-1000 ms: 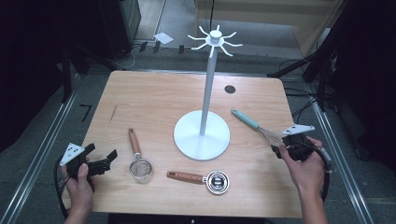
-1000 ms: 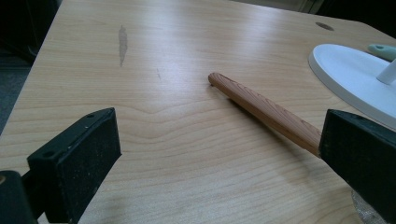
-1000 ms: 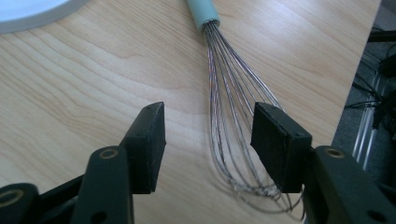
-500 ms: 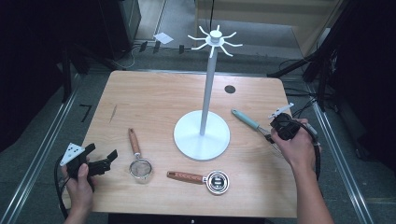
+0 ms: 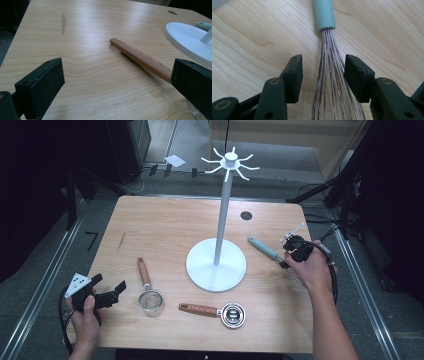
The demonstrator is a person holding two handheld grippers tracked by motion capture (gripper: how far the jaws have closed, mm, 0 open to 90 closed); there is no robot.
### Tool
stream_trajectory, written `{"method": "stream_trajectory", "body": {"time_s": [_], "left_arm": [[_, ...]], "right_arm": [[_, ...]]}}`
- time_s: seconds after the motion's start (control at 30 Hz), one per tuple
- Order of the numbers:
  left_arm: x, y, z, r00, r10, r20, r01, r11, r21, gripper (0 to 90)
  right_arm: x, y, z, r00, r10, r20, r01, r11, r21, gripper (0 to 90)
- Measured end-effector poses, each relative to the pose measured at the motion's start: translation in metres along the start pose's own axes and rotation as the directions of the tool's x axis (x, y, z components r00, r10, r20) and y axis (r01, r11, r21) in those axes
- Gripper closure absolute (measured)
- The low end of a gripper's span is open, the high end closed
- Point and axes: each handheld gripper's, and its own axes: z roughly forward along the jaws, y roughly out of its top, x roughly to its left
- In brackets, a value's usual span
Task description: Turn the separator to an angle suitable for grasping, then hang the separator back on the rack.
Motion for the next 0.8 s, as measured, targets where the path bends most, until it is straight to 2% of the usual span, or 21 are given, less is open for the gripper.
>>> {"method": "stream_trajectory", "body": {"time_s": [0.4, 0.63, 0.67, 0.8], "left_arm": [[0.000, 0.000, 0.000, 1.0000, -0.001, 0.005, 0.001, 1.0000, 0.000, 0.0], [0.000, 0.000, 0.000, 1.0000, -0.001, 0.005, 0.001, 1.0000, -0.001, 0.0], [0.000, 0.000, 0.000, 1.0000, -0.001, 0.006, 0.001, 1.0000, -0.001, 0.0], [0.000, 0.000, 0.000, 0.9999, 0.000, 0.012, 0.000, 1.0000, -0.003, 0.0]], "right_arm": [[-0.008, 0.021, 0.006, 0.9996, -0.016, -0.024, 0.017, 0.999, 0.044, 54.0], [-0.010, 0.030, 0.016, 0.9989, -0.013, -0.046, 0.017, 0.996, 0.092, 55.1], [-0.009, 0.032, 0.019, 0.9984, -0.012, -0.056, 0.018, 0.995, 0.096, 59.1], [-0.008, 0.035, 0.020, 0.9972, -0.010, -0.075, 0.018, 0.994, 0.107, 61.8]]}}
